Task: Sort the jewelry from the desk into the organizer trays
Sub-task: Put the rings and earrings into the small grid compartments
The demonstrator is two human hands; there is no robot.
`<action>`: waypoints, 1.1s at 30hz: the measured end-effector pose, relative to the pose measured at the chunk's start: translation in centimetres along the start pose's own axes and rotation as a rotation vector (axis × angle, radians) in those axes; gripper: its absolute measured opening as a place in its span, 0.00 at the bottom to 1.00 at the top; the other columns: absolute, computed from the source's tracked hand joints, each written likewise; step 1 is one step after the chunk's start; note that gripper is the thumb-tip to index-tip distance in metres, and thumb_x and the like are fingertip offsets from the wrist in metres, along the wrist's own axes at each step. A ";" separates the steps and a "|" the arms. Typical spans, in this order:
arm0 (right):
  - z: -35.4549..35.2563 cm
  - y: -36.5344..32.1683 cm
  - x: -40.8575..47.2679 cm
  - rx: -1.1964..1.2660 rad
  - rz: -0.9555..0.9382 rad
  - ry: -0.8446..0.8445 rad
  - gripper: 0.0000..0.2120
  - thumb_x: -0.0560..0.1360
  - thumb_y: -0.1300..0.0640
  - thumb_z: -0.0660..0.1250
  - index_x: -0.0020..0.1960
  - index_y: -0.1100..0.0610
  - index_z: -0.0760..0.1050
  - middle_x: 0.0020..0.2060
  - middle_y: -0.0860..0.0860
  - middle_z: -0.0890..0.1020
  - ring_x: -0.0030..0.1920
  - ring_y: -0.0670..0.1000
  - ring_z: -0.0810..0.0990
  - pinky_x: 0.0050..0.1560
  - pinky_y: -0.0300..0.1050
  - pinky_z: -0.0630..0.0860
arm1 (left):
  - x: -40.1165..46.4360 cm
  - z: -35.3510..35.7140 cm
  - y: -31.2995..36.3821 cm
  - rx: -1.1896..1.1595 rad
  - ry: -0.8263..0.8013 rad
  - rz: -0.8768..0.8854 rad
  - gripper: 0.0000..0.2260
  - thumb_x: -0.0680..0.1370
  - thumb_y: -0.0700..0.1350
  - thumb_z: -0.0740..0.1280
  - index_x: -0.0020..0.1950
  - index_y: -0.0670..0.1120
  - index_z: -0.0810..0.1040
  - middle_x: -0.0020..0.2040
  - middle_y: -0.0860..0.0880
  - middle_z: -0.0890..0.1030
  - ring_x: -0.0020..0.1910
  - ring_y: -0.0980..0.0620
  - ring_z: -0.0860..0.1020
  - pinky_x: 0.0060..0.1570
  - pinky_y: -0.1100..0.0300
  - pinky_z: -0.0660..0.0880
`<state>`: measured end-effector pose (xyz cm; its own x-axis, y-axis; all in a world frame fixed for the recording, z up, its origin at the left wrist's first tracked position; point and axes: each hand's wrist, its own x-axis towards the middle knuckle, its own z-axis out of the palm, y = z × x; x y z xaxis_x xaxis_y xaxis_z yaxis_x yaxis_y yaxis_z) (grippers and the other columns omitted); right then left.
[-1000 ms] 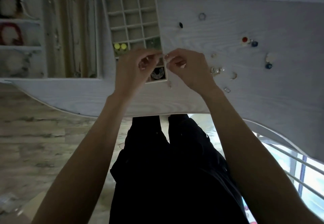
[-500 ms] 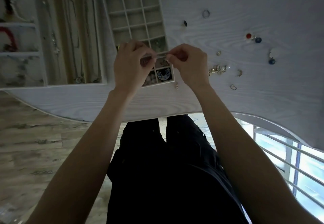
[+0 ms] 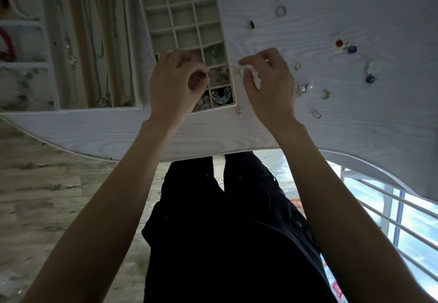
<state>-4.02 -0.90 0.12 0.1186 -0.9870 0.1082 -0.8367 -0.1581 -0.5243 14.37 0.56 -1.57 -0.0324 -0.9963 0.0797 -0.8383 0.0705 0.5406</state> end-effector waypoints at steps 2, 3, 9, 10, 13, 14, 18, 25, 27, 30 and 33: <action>0.3 -0.2 -0.3 -0.054 -0.119 -0.037 0.09 0.73 0.62 0.65 0.51 0.56 0.80 0.49 0.56 0.78 0.44 0.53 0.76 0.34 0.39 0.68 | -0.1 0.0 0.1 0.006 0.015 0.005 0.07 0.73 0.49 0.69 0.44 0.46 0.82 0.45 0.46 0.80 0.48 0.44 0.76 0.49 0.61 0.67; 0.5 -0.4 -0.2 -0.084 -0.164 -0.065 0.10 0.73 0.63 0.65 0.52 0.56 0.80 0.51 0.57 0.77 0.45 0.54 0.75 0.35 0.40 0.69 | -0.1 0.1 0.2 0.017 0.017 0.001 0.08 0.73 0.50 0.69 0.43 0.46 0.82 0.45 0.46 0.79 0.48 0.44 0.76 0.48 0.60 0.68; 1.5 -0.2 -0.3 -0.208 -0.233 -0.145 0.11 0.70 0.64 0.64 0.51 0.57 0.78 0.56 0.59 0.77 0.48 0.58 0.75 0.42 0.47 0.72 | 1.2 0.6 1.2 0.129 -0.045 0.000 0.06 0.71 0.49 0.69 0.42 0.46 0.82 0.50 0.47 0.79 0.52 0.45 0.75 0.51 0.55 0.70; 1.6 -0.2 -0.5 -0.218 -0.235 -0.146 0.10 0.70 0.64 0.64 0.50 0.58 0.78 0.56 0.59 0.77 0.48 0.58 0.76 0.42 0.47 0.72 | 1.4 0.6 1.2 0.129 -0.050 -0.008 0.06 0.71 0.48 0.70 0.42 0.47 0.81 0.50 0.48 0.79 0.52 0.45 0.75 0.51 0.55 0.69; 1.5 -0.4 -0.7 -0.195 -0.257 -0.137 0.06 0.69 0.65 0.66 0.46 0.61 0.77 0.55 0.60 0.77 0.47 0.59 0.76 0.41 0.48 0.73 | 1.8 0.4 1.3 0.118 -0.043 -0.028 0.06 0.73 0.48 0.69 0.44 0.47 0.82 0.51 0.48 0.78 0.53 0.46 0.74 0.50 0.58 0.66; 1.5 -0.4 -0.8 -0.189 -0.261 -0.129 0.07 0.69 0.65 0.66 0.47 0.61 0.77 0.55 0.60 0.77 0.48 0.59 0.76 0.41 0.48 0.74 | 1.8 0.4 1.3 0.117 -0.044 -0.034 0.06 0.74 0.48 0.68 0.45 0.47 0.82 0.52 0.48 0.78 0.54 0.46 0.73 0.50 0.59 0.65; 1.4 -0.4 -0.7 -0.276 -0.247 -0.120 0.13 0.69 0.64 0.64 0.53 0.58 0.77 0.59 0.60 0.76 0.51 0.60 0.76 0.43 0.49 0.73 | 1.5 0.1 0.8 0.094 -0.036 0.006 0.06 0.74 0.47 0.68 0.43 0.45 0.82 0.49 0.47 0.78 0.51 0.45 0.74 0.50 0.60 0.66; 1.3 -0.7 -1.4 -0.303 -0.269 -0.119 0.12 0.70 0.60 0.58 0.48 0.60 0.78 0.57 0.59 0.77 0.51 0.61 0.77 0.44 0.51 0.75 | 0.8 0.4 0.5 0.117 -0.100 0.127 0.08 0.74 0.47 0.67 0.43 0.46 0.84 0.48 0.46 0.79 0.51 0.43 0.75 0.52 0.51 0.70; 1.5 -0.7 -1.3 -0.341 -0.259 -0.101 0.13 0.71 0.60 0.58 0.51 0.58 0.78 0.58 0.59 0.77 0.53 0.60 0.76 0.46 0.51 0.74 | 0.9 0.5 0.4 0.122 -0.094 0.153 0.08 0.74 0.48 0.67 0.43 0.47 0.85 0.48 0.47 0.79 0.51 0.43 0.75 0.51 0.51 0.70; 1.8 -0.5 -1.2 -0.399 -0.248 -0.094 0.14 0.70 0.60 0.59 0.53 0.57 0.78 0.59 0.58 0.77 0.54 0.61 0.76 0.47 0.52 0.73 | 1.1 0.4 0.5 0.161 -0.098 0.189 0.09 0.74 0.49 0.66 0.43 0.47 0.85 0.50 0.47 0.79 0.53 0.42 0.75 0.52 0.49 0.70; 2.4 -0.9 -0.8 -0.375 -0.216 -0.090 0.11 0.70 0.61 0.61 0.50 0.60 0.78 0.59 0.59 0.77 0.56 0.61 0.76 0.48 0.52 0.74 | 1.1 0.2 0.2 0.218 -0.101 0.205 0.11 0.75 0.49 0.64 0.44 0.46 0.85 0.51 0.47 0.79 0.53 0.42 0.74 0.52 0.50 0.68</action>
<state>-2.06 0.00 -1.47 0.3443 -0.9337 0.0987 -0.9218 -0.3561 -0.1531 14.02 -0.54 -1.57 -0.2575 -0.9630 0.0788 -0.9052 0.2690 0.3291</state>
